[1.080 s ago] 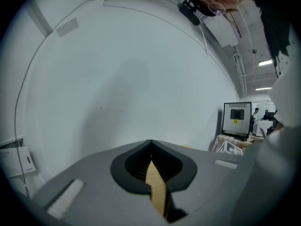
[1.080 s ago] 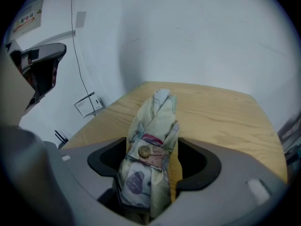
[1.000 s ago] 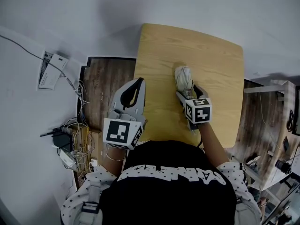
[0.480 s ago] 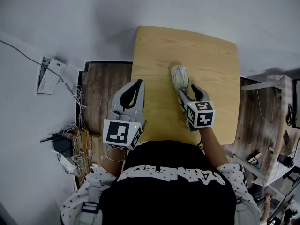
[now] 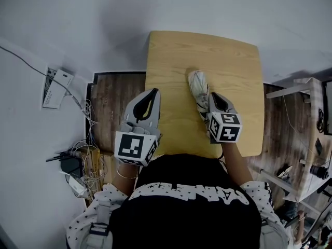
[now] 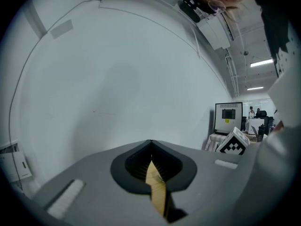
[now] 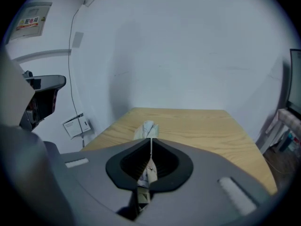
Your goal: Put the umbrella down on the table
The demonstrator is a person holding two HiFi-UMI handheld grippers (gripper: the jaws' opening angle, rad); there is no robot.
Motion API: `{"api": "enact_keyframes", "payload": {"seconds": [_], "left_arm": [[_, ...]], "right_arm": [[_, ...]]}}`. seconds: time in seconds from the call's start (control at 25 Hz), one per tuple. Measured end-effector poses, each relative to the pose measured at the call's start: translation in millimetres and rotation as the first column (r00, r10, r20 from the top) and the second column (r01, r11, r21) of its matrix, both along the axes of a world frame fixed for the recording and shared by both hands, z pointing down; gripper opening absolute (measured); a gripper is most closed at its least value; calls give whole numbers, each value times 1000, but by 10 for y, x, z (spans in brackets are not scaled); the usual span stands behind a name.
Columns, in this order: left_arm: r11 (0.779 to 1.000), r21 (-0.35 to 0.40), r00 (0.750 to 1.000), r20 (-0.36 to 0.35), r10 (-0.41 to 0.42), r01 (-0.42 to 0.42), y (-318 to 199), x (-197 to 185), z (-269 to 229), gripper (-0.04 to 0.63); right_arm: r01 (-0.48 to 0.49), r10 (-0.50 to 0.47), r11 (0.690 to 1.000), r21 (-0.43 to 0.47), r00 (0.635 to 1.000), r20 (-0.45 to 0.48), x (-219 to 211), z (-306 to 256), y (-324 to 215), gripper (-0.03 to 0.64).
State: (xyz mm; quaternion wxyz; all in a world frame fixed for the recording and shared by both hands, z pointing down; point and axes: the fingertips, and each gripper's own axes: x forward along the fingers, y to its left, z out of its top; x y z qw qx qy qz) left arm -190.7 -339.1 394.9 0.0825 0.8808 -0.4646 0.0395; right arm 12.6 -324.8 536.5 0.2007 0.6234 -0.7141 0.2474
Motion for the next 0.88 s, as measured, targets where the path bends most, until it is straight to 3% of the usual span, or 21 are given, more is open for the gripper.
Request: {"api": "enact_keyframes", "payload": {"seconds": [0.04, 0.48, 0.88], "left_arm": [[1000, 2, 1000, 4, -1, 1, 13, 0, -5, 2], [1000, 11, 1000, 19, 21, -21, 277, 307, -146, 2], [999, 35, 999, 37, 25, -26, 404, 452, -265, 2]], "right_arm": [[1, -1, 1000, 10, 1000, -11, 6, -31, 11, 15], [31, -24, 994, 105, 998, -64, 197, -558, 168, 14], [19, -18, 977, 213, 1000, -7, 266, -936, 272, 14]]}}
